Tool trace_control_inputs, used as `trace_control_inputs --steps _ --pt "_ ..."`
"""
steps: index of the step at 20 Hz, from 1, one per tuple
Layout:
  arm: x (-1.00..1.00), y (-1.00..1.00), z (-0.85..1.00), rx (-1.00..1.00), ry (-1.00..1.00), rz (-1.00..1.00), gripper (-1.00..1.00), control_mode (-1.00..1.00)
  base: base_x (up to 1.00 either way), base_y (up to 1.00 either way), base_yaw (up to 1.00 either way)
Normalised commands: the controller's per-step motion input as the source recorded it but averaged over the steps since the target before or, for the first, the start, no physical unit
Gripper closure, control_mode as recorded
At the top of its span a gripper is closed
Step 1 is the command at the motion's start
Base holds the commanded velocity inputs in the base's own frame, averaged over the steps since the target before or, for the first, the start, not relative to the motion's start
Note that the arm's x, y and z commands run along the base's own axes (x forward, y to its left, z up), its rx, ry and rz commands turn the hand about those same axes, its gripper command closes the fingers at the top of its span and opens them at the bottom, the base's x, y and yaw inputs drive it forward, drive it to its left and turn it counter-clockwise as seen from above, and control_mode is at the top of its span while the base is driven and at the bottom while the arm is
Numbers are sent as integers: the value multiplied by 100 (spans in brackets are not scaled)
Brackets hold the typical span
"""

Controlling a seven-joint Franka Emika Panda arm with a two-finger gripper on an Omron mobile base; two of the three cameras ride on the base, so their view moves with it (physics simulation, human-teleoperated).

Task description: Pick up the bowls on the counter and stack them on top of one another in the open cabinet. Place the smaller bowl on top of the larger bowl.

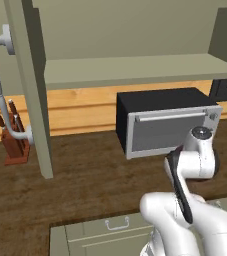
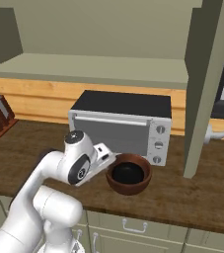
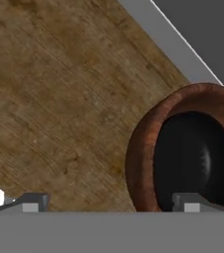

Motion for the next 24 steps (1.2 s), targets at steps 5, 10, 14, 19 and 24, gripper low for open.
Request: trace_control_inputs --steps 5,10,14,19,24 --pt "41 -6 0 0 2 -9 -100 -100 0 0 0" --pt "42 -22 -10 0 10 0 -100 -100 0 0 0" --pt "24 -28 -39 0 14 0 -100 -100 0 0 0" --pt "6 -20 -42 0 13 0 100 -100 0 0 0" --pt "4 -3 -14 0 2 0 100 -100 0 0 0"
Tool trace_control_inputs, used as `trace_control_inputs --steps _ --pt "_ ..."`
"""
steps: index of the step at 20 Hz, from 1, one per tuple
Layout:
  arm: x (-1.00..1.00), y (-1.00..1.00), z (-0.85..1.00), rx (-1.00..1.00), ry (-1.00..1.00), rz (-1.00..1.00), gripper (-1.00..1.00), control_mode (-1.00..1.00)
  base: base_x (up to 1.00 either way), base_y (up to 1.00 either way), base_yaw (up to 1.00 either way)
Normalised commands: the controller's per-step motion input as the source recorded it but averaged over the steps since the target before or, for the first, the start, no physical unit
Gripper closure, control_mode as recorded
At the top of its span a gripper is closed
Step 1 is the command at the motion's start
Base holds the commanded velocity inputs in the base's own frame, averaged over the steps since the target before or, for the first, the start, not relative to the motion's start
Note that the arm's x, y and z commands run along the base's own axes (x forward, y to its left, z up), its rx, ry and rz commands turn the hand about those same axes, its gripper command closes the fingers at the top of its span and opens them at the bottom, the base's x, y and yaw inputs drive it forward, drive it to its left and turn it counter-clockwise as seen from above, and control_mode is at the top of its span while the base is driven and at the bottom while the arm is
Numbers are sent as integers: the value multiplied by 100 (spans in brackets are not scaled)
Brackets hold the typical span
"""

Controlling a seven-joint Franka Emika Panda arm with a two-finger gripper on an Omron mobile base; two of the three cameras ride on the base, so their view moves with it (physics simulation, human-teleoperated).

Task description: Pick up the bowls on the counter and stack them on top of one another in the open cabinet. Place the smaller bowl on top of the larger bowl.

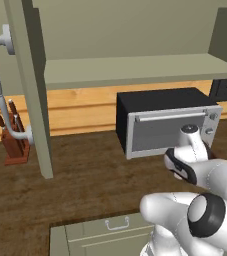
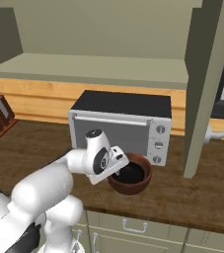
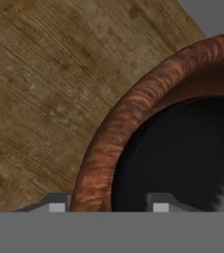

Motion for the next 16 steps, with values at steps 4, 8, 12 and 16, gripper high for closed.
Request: trace_control_inputs --steps 4,8,12,16 --pt "0 0 0 0 0 0 100 -100 0 0 0" --pt "-6 0 0 0 0 0 100 -100 0 0 0" --pt "-51 0 26 0 -6 0 100 -100 0 0 0" --pt "-80 3 71 0 -17 0 100 -100 0 0 0"
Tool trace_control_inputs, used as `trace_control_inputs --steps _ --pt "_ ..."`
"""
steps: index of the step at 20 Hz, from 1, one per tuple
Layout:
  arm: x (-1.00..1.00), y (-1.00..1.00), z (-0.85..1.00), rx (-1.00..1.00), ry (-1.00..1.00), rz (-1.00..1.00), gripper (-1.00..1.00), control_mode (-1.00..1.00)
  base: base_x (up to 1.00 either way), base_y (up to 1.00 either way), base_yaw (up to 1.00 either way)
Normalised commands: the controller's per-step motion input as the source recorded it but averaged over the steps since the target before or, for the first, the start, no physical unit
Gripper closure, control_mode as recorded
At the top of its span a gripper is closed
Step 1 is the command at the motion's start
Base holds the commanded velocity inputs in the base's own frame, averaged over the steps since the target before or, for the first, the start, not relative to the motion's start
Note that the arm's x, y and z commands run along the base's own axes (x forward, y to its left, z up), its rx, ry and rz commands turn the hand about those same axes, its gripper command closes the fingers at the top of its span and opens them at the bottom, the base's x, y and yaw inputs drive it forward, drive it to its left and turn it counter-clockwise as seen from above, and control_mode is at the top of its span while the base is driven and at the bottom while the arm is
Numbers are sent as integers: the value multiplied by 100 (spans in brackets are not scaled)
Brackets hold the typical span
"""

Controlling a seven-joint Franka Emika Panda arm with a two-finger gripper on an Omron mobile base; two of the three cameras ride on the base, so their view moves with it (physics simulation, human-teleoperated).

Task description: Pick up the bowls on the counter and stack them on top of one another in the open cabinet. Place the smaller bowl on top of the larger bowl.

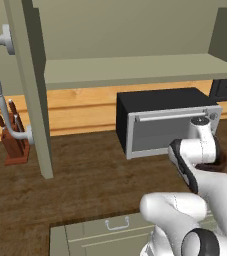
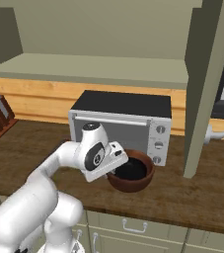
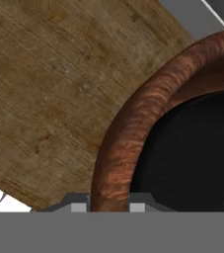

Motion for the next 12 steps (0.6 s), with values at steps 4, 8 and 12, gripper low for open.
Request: trace_control_inputs --steps 4,8,12 --pt "-62 30 99 -2 -26 0 100 -100 0 0 0" --pt "-49 49 100 -8 -40 0 100 -100 0 0 0" --pt "-51 57 100 -11 -42 0 100 -100 0 0 0"
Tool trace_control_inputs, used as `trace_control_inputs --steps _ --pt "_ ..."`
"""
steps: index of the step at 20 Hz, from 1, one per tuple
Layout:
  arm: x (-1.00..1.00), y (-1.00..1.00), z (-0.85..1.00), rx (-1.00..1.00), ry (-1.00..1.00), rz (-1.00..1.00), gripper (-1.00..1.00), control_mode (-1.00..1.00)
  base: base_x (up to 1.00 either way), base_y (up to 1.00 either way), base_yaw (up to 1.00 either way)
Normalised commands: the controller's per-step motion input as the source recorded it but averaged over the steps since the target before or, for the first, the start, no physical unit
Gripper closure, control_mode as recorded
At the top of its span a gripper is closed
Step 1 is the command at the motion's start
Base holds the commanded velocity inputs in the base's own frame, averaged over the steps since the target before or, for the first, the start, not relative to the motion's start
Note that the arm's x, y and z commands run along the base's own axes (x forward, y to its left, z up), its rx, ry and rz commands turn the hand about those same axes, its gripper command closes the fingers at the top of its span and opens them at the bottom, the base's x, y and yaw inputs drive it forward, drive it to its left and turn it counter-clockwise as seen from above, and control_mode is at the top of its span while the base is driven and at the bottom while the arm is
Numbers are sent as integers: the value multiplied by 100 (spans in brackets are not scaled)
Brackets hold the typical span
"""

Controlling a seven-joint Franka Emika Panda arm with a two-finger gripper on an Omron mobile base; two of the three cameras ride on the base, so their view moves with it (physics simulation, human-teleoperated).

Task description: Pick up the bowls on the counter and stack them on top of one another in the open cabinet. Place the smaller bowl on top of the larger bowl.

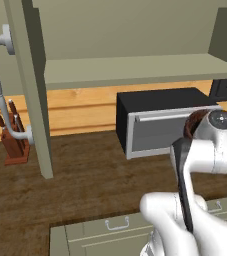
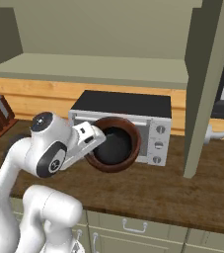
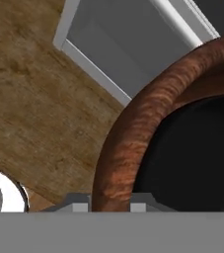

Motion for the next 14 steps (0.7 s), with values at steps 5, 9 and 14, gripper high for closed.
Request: trace_control_inputs --steps 5,9,14 --pt "-34 53 100 -13 -42 0 100 -100 0 0 0" --pt "-7 50 100 -14 -37 3 100 -100 0 0 0" --pt "22 42 100 -15 -30 8 100 -100 0 0 0"
